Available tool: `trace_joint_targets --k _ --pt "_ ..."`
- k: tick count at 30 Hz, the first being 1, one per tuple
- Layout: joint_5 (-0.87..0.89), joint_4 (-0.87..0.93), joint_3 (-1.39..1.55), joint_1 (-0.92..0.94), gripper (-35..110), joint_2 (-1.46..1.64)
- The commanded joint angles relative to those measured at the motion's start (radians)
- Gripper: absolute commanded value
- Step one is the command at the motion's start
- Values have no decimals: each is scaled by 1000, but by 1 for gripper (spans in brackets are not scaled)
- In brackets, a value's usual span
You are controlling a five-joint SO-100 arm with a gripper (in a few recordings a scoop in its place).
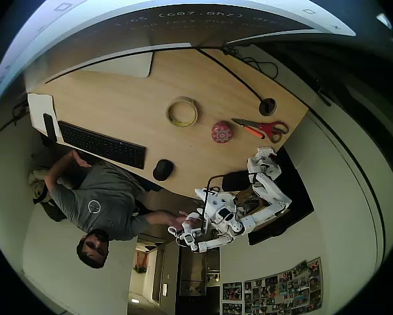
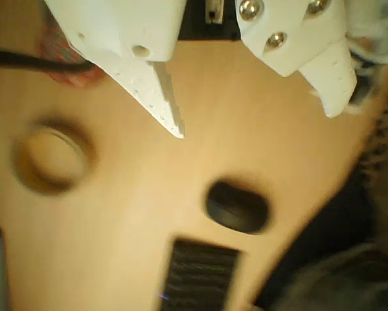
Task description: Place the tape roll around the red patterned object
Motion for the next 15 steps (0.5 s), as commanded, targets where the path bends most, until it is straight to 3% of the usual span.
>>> trace_joint_targets --k 1,11,15 --pt "-41 41 8 115 51 -41" --pt "-195 -51 3 394 50 -242" --pt "-216 0 -49 431 49 -255"
